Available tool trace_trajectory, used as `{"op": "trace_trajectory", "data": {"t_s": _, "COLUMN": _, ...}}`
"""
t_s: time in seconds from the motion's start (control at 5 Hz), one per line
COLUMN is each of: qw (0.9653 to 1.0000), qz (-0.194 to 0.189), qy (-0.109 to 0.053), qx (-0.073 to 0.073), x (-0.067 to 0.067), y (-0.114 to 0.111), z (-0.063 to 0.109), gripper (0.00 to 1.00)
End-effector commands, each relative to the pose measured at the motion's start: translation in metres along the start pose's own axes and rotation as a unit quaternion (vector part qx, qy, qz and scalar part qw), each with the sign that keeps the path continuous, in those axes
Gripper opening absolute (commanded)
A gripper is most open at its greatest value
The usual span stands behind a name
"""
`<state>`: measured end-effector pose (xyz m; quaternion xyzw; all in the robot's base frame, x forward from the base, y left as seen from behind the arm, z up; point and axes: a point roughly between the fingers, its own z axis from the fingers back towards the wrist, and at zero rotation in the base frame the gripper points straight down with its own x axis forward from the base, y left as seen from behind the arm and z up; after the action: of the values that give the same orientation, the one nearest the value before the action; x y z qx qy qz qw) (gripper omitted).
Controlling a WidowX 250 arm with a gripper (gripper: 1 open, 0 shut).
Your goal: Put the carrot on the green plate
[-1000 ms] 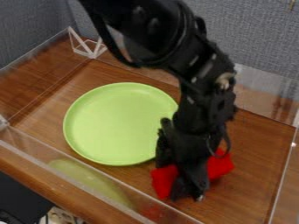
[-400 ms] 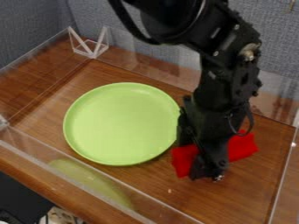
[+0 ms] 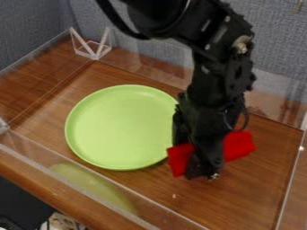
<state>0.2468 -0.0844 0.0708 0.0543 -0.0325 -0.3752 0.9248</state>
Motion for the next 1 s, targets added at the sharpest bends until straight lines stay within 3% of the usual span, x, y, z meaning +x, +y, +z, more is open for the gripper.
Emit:
{"op": "trace_trajectory", "data": {"t_s": 0.0, "qw": 0.9998, "qz": 0.010, "qy": -0.017, "qx": 0.007, "x": 0.010, "y": 0.012, "z": 0.010, "gripper": 0.00}}
{"op": "trace_trajectory", "data": {"t_s": 0.6, "qw": 0.9999, "qz": 0.005, "qy": -0.015, "qx": 0.004, "x": 0.026, "y": 0.009, "z": 0.005, "gripper": 0.00}}
{"op": "trace_trajectory", "data": {"t_s": 0.8, "qw": 0.9993, "qz": 0.033, "qy": -0.013, "qx": 0.006, "x": 0.023, "y": 0.009, "z": 0.006, "gripper": 0.00}}
